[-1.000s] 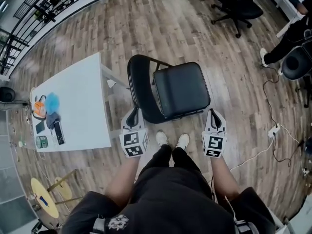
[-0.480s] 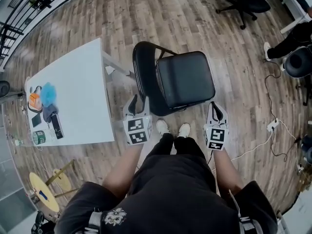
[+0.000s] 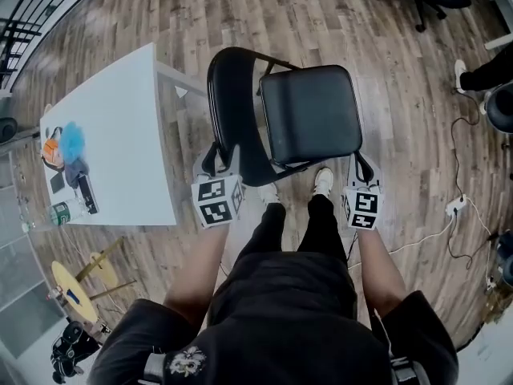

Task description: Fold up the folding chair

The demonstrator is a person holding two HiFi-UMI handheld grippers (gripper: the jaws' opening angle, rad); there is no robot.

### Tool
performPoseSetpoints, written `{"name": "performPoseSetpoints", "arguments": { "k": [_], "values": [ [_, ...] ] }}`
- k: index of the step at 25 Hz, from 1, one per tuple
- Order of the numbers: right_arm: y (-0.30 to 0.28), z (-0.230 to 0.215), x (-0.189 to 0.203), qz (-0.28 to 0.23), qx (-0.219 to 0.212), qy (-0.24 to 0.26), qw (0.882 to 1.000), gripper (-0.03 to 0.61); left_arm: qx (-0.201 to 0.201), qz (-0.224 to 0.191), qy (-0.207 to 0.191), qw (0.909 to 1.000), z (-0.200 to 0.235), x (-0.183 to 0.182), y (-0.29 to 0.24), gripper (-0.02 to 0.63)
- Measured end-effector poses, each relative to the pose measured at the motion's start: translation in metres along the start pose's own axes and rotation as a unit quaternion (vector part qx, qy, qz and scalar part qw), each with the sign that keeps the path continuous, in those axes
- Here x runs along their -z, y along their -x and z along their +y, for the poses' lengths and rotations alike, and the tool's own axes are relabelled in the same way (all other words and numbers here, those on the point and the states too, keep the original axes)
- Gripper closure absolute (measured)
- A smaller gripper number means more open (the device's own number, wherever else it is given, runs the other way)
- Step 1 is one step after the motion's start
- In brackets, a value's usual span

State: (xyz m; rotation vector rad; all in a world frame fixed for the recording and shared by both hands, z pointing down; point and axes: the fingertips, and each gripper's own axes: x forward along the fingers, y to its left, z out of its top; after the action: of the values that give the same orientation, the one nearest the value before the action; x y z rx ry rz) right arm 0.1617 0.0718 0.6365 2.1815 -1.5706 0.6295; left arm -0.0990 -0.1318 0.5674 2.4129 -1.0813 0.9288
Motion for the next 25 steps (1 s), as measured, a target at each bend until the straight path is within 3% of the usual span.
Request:
{"name": "performPoseSetpoints", "arguments": {
  "k": [3, 6, 10, 14, 21, 25],
  "values": [
    [-0.029, -0.021, 0.036, 0.044, -0.032, -0.019, 0.998, 0.559, -0.032, 0.009, 0.007, 0.9994, 0.003, 0.000, -0.012, 0.407],
    [-0.061, -0.035, 0.077, 0.094, -0.080, -0.043, 0.991, 0.459, -0.060, 0.015, 0.012, 0.9980, 0.011, -0.002, -0.021, 0.408],
    [-0.101, -0.061, 0.136, 0.162, -0.125, -0.067, 0.977, 0.352, -0.075, 0.064, 0.036, 0.9944, 0.017, 0.014, -0.039, 0.407],
    [-0.145, -0.085, 0.189, 0.216, -0.158, -0.108, 0.958, 0.301, -0.071, 0.075, 0.060, 0.9929, 0.020, 0.026, -0.058, 0.407],
    [-0.190, -0.090, 0.259, 0.276, -0.264, -0.160, 0.910, 0.252, -0.056, 0.089, 0.184, 0.9773, 0.010, 0.054, -0.080, 0.407],
    [-0.217, -0.090, 0.279, 0.278, -0.286, -0.202, 0.894, 0.233, -0.076, 0.083, 0.170, 0.9790, 0.015, 0.056, -0.088, 0.407]
  ]
}}
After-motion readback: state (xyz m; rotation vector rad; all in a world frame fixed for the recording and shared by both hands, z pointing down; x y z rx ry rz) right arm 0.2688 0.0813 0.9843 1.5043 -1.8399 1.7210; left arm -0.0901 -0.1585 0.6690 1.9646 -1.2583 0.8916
